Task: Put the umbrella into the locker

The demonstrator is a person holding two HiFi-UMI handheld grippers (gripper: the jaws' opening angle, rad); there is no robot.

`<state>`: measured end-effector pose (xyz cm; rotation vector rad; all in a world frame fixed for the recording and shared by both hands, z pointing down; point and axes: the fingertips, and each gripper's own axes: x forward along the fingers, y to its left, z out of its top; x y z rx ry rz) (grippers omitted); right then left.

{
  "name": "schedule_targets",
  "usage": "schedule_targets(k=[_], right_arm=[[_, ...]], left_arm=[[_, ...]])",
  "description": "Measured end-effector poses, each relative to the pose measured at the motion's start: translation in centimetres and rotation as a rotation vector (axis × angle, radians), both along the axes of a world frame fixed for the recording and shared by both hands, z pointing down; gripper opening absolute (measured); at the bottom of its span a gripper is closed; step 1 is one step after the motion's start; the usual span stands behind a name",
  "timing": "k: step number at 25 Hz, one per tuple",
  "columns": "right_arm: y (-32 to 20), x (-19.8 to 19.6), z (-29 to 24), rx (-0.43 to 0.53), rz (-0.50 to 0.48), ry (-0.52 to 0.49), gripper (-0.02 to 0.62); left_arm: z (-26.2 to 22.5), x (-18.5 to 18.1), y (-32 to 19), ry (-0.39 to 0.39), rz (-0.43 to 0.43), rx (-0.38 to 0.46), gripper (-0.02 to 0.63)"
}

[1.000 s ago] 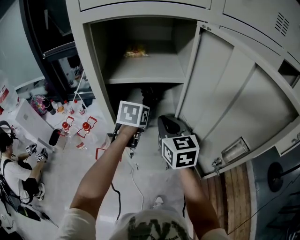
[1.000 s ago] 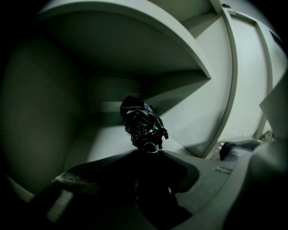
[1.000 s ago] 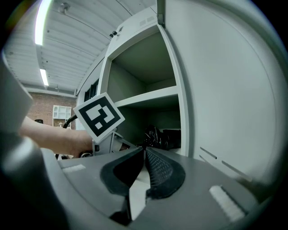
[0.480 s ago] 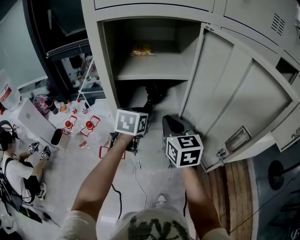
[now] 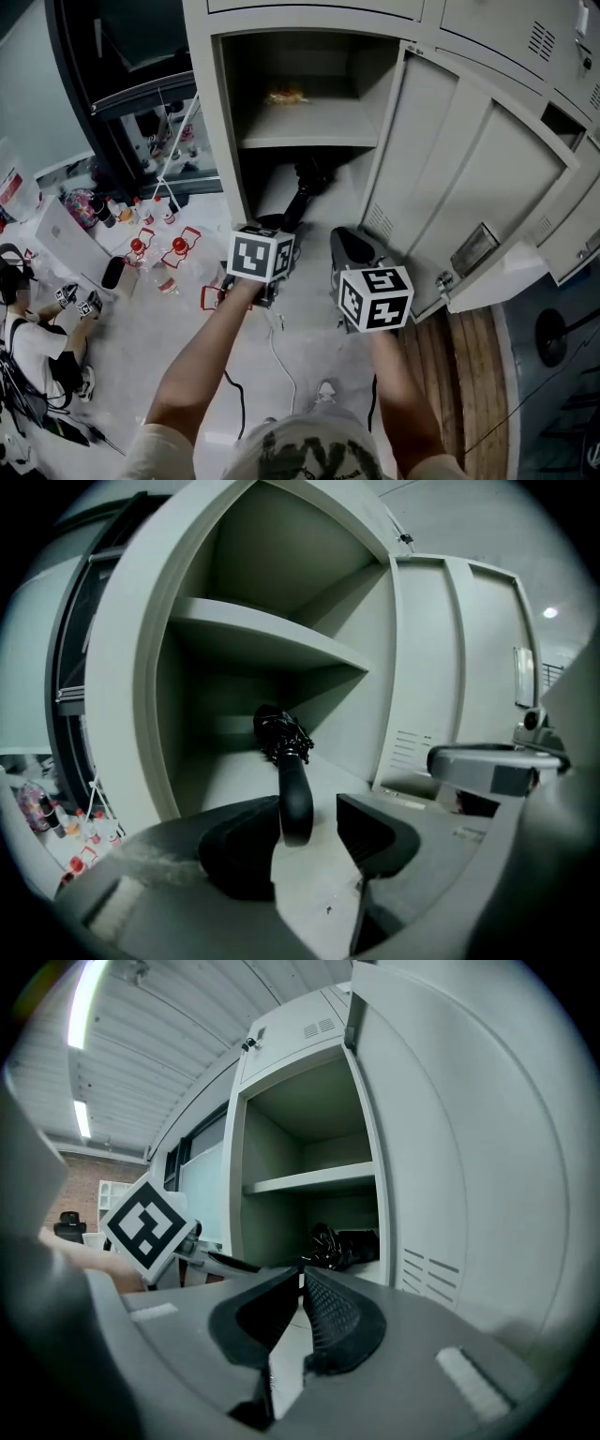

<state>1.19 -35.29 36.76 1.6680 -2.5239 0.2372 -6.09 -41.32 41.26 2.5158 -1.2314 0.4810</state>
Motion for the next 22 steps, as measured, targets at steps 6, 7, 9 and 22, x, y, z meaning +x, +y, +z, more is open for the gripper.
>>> schedule_targets(k=[6, 7, 9, 22], right_arm=[[1.3, 0.4, 0.7, -0.014, 0.016, 0.006, 0.014], [1.4, 0.6, 0.9, -0.017, 0.020, 0.007, 0.014], [1.5, 0.9, 1.1, -0.022, 0.026, 0.006, 0.014], [-0.1, 2.6, 1.3, -0.026, 0.037, -0.006, 0.014]], left_arm=[[1.1, -0.7, 0.3, -0.007, -0.026, 0.012, 0.166], [1.0, -0.9, 0.3, -0.011, -0.035, 0.022, 0.137], [1.0, -1.1, 0.2, -0.014, -0.040, 0.029, 0.110], [1.3, 1.2, -2.4, 0.004, -0.054, -0.001, 0.109]])
